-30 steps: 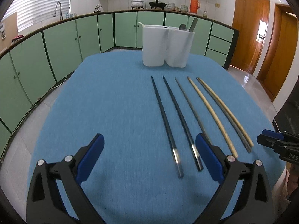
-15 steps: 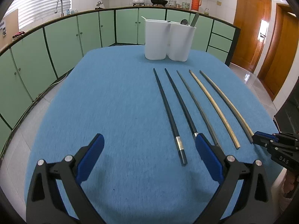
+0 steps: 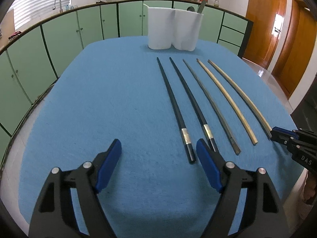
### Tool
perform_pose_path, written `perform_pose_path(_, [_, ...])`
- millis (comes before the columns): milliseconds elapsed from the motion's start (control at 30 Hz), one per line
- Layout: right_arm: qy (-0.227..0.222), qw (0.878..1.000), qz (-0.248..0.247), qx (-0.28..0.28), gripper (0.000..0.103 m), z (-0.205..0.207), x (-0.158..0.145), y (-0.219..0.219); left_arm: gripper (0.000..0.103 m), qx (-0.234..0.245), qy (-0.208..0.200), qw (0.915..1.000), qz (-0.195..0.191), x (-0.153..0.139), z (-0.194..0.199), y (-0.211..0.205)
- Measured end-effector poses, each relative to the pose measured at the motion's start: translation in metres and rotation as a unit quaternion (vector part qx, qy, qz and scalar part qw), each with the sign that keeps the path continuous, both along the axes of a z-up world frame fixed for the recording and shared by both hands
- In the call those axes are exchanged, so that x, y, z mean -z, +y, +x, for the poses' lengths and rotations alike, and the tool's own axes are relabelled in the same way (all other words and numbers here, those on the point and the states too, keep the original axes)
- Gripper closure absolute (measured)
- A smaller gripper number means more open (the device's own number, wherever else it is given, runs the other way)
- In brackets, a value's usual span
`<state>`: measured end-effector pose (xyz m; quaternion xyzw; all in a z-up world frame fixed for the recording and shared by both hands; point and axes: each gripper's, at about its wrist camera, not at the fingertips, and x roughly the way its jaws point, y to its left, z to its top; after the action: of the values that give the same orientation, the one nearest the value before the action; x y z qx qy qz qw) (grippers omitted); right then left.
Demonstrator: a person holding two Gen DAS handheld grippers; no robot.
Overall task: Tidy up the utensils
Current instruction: 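Grasp a black chopstick with the left tool while the right tool grasps a wooden chopstick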
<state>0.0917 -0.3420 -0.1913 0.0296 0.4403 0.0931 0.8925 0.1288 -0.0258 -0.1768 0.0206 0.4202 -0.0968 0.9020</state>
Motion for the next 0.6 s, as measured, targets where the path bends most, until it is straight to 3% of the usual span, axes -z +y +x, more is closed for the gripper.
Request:
perform_pose_path(333, [-0.001, 1.000, 0.000, 0.002, 0.092, 0.000, 0.000, -0.001, 0.040, 0.001, 0.000, 1.0000, -0.001, 0.003, -0.006, -0.007])
perform_pose_path(500, [-0.001, 1.000, 0.000, 0.002, 0.092, -0.001, 0.000, -0.001, 0.049, 0.005, -0.001, 1.0000, -0.001, 0.002, -0.013, -0.010])
perform_pose_path(600, [-0.002, 1.000, 0.002, 0.003, 0.092, 0.001, 0.000, -0.001, 0.061, 0.006, -0.002, 1.0000, -0.002, 0.002, -0.014, -0.012])
